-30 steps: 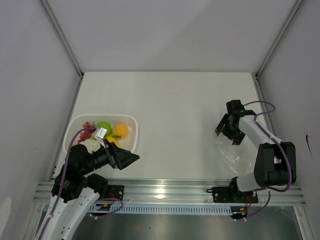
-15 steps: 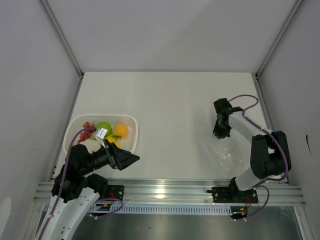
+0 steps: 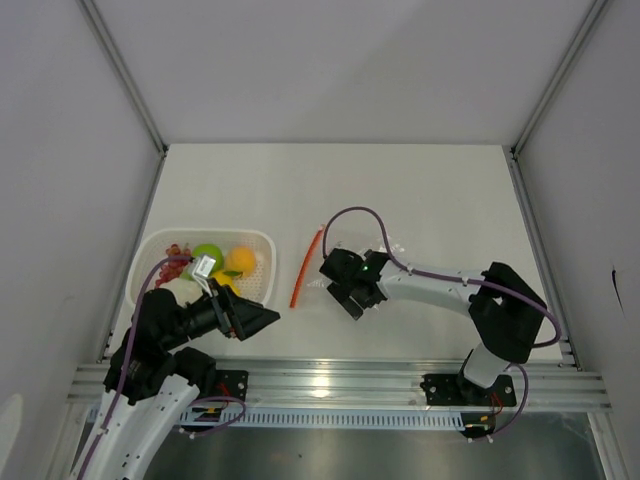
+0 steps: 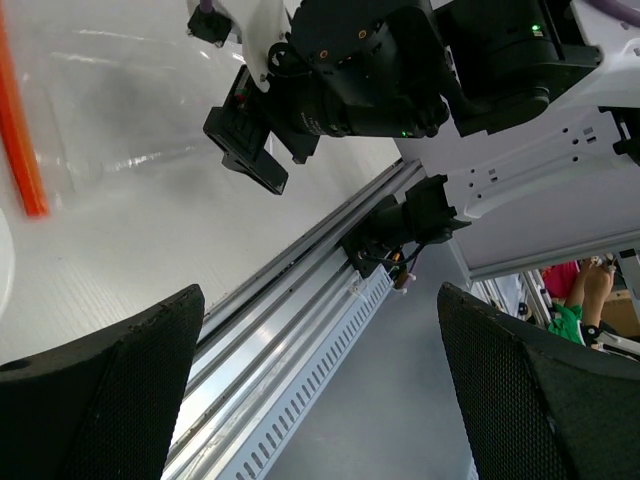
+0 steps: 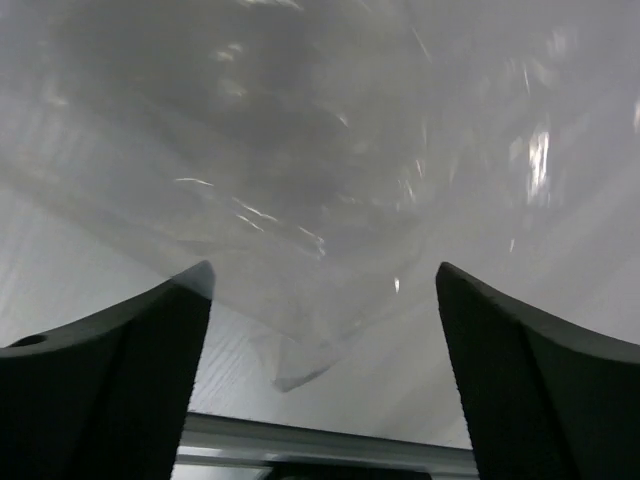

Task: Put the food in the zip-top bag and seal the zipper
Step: Pick up the zipper food storage bag at the center of the board.

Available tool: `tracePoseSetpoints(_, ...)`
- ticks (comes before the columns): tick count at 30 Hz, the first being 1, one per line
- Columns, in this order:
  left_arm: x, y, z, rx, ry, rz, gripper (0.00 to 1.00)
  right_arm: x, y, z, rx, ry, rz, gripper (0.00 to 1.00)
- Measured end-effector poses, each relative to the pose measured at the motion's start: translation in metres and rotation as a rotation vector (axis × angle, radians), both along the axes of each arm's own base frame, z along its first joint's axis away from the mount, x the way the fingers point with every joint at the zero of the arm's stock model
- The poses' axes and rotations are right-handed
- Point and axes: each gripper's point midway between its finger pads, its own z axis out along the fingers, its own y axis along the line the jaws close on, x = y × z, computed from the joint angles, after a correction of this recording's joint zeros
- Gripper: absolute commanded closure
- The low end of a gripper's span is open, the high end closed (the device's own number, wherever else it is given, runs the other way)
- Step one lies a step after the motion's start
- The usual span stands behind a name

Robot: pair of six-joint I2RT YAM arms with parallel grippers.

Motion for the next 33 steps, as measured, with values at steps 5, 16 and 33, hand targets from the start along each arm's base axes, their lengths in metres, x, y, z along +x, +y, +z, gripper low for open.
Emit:
tracePoseSetpoints(5, 0.0, -0.001, -0.002, -0.001, 0.002, -0.005, 0.0, -0.001, -0.038, 0.013, -0.017, -0.044, -0.112, 0.01)
tracePoseSetpoints(16, 0.002, -0.006, -0.005, -0.021, 0.013, -0.029, 0.01, 0.008, -0.025, 0.058, 0.325, -0.058, -0.356, 0.01)
tracePoseSetpoints(33, -0.001, -0.005, -0.004, -0.027, 0.011, -0.028, 0.01, 0.023, 0.021, 0.012, 0.412, 0.026, -0.508, 0.16)
